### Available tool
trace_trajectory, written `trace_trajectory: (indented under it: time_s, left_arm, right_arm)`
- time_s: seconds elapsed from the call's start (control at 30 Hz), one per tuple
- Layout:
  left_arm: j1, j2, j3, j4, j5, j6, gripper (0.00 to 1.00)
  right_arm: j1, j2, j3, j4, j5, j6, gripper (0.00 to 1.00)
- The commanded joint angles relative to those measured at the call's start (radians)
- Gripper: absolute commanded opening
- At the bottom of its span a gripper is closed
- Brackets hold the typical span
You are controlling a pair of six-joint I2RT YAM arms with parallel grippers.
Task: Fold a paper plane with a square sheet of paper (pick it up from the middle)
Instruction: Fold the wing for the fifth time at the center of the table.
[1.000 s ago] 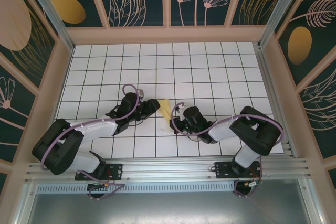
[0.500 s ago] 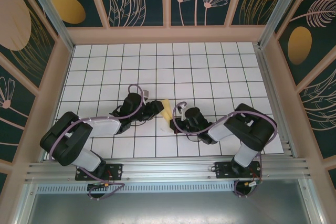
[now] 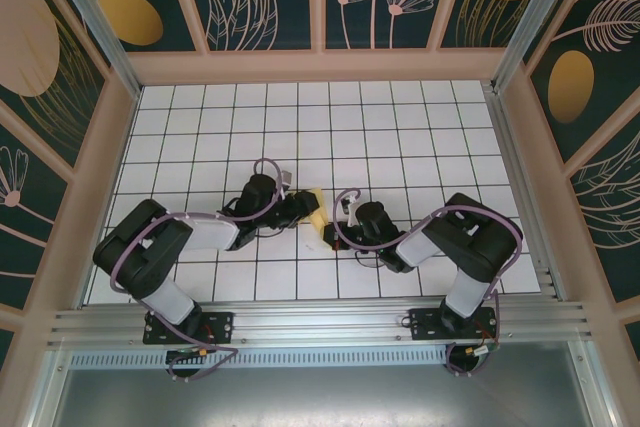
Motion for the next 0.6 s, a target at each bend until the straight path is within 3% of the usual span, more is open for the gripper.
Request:
trace_trajectory:
  time_s: [0.0, 0.27, 0.57]
  left_arm:
    - [0.004, 0.036, 0.036, 0.08, 0.04, 0.009, 0.49]
    - [0.004, 0.131, 0.052, 0.083, 0.03, 0.021, 0.48]
    - [0.004, 0.177, 0.048, 0.049, 0.009, 0.056, 0.47]
  right_arm:
    - [-0.005, 0.032, -0.006, -0.058, -0.027, 0.028, 0.0]
    - [-0.014, 0.019, 0.008, -0.095, -0.038, 0.038, 0.01]
    - [-0.014, -0.039, 0.037, -0.194, -0.034, 0.044, 0.15]
